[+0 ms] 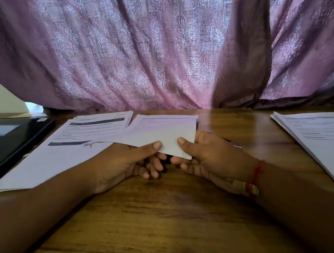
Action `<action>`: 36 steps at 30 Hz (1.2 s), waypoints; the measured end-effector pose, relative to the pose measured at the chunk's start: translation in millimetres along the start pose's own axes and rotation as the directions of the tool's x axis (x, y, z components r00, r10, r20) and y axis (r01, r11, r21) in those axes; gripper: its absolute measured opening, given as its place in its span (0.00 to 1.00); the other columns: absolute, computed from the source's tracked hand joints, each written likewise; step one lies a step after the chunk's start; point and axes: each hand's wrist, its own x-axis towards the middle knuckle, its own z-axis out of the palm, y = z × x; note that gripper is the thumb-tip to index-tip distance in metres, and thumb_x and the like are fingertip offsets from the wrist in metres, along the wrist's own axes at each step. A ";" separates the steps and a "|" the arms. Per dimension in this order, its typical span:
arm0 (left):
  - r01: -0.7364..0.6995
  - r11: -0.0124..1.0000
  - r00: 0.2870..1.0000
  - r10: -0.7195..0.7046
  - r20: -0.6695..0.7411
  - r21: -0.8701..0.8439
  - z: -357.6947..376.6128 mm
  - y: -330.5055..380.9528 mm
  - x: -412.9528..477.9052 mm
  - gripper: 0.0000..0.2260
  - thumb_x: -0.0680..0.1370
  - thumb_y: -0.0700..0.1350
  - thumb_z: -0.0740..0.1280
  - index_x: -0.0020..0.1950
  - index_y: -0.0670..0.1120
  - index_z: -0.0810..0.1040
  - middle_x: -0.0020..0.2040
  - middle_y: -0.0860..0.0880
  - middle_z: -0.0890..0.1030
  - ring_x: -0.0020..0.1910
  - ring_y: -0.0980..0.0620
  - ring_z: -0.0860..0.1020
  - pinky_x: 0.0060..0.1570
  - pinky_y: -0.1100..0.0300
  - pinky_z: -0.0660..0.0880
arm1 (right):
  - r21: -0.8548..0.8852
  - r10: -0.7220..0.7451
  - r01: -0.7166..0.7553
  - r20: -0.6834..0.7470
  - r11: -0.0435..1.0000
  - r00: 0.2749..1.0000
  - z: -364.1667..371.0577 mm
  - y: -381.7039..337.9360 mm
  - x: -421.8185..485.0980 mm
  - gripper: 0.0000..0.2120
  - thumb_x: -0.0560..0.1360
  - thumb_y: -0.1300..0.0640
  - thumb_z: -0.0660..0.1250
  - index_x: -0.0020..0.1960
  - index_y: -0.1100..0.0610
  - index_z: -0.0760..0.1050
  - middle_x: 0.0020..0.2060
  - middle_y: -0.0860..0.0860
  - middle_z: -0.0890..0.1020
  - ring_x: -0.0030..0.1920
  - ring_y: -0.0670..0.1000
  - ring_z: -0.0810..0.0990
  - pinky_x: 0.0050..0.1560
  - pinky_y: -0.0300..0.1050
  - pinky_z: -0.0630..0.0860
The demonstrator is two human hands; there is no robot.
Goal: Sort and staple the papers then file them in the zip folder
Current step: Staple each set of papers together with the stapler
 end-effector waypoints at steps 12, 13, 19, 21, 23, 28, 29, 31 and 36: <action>-0.010 0.995 1.000 0.010 0.001 0.102 2.8 0.4 -1.3 0.14 0.75 0.51 0.69 0.45 0.40 0.84 0.35 0.42 0.81 0.36 0.48 0.80 0.34 0.62 0.77 | -0.093 -0.032 0.035 0.040 0.995 0.999 3.2 -2.7 -5.3 0.13 0.81 0.53 0.62 0.63 0.55 0.77 0.45 0.48 0.85 0.42 0.43 0.83 0.39 0.35 0.78; -0.009 0.995 1.000 0.009 -0.004 0.099 2.7 0.2 -1.2 0.14 0.75 0.51 0.69 0.44 0.40 0.84 0.35 0.42 0.80 0.35 0.48 0.80 0.34 0.62 0.77 | -0.087 -0.023 0.027 0.044 0.996 0.999 2.7 -3.5 -5.7 0.13 0.81 0.53 0.62 0.63 0.55 0.77 0.45 0.49 0.85 0.42 0.43 0.83 0.39 0.35 0.78; 0.002 0.999 1.000 -0.001 -0.030 0.037 0.9 1.4 -1.4 0.12 0.74 0.50 0.70 0.40 0.42 0.85 0.34 0.42 0.80 0.33 0.50 0.79 0.33 0.63 0.77 | -0.102 0.106 -0.097 0.088 0.990 0.990 -3.2 -11.5 -8.7 0.11 0.79 0.51 0.65 0.55 0.57 0.78 0.42 0.54 0.85 0.39 0.44 0.84 0.36 0.36 0.79; 0.009 1.000 0.999 -0.009 -0.033 0.025 0.5 1.7 -1.3 0.12 0.74 0.50 0.70 0.40 0.43 0.86 0.34 0.43 0.80 0.33 0.50 0.79 0.33 0.63 0.77 | -0.121 0.086 -0.076 0.081 0.990 0.993 -2.8 -11.0 -9.1 0.07 0.79 0.54 0.66 0.51 0.57 0.78 0.38 0.53 0.84 0.34 0.43 0.81 0.33 0.34 0.78; 0.009 1.000 0.999 -0.008 -0.034 0.023 0.7 1.6 -0.9 0.12 0.74 0.51 0.70 0.39 0.43 0.86 0.34 0.43 0.80 0.33 0.50 0.79 0.33 0.63 0.77 | -0.133 0.058 -0.047 0.075 0.990 0.996 -1.4 -9.7 -9.0 0.05 0.79 0.56 0.66 0.46 0.56 0.77 0.35 0.51 0.83 0.31 0.42 0.79 0.31 0.33 0.76; 0.012 1.000 0.999 -0.012 -0.039 0.020 0.7 1.8 -0.6 0.12 0.74 0.51 0.71 0.39 0.43 0.86 0.34 0.43 0.80 0.33 0.50 0.79 0.33 0.62 0.77 | -0.134 0.065 -0.055 0.072 0.989 0.995 -1.6 -9.5 -9.2 0.05 0.79 0.56 0.66 0.46 0.57 0.77 0.36 0.51 0.83 0.32 0.42 0.79 0.32 0.34 0.77; 0.014 1.000 0.999 -0.014 -0.040 0.015 0.8 1.7 -0.6 0.12 0.74 0.50 0.71 0.39 0.43 0.86 0.33 0.43 0.80 0.33 0.50 0.79 0.33 0.63 0.77 | -0.122 0.078 -0.067 0.084 0.990 0.993 -2.1 -10.1 -9.8 0.04 0.79 0.57 0.66 0.48 0.57 0.78 0.37 0.52 0.84 0.33 0.42 0.80 0.33 0.34 0.77; 0.013 1.000 0.999 -0.012 -0.044 0.008 1.3 1.4 -0.2 0.12 0.74 0.50 0.70 0.39 0.42 0.86 0.33 0.43 0.79 0.32 0.51 0.78 0.32 0.63 0.76 | -0.117 0.100 -0.087 0.109 0.989 0.989 -3.6 -11.6 -10.8 0.03 0.79 0.59 0.66 0.51 0.57 0.78 0.40 0.52 0.84 0.36 0.42 0.81 0.35 0.34 0.78; 0.014 1.000 0.999 -0.015 -0.048 -0.006 2.0 1.2 -0.1 0.12 0.74 0.49 0.70 0.39 0.41 0.86 0.32 0.43 0.79 0.31 0.51 0.78 0.31 0.64 0.76 | -0.082 0.166 -0.157 0.125 0.984 0.978 -6.2 -16.0 -13.6 0.05 0.80 0.60 0.65 0.53 0.58 0.78 0.47 0.55 0.86 0.41 0.44 0.84 0.41 0.36 0.80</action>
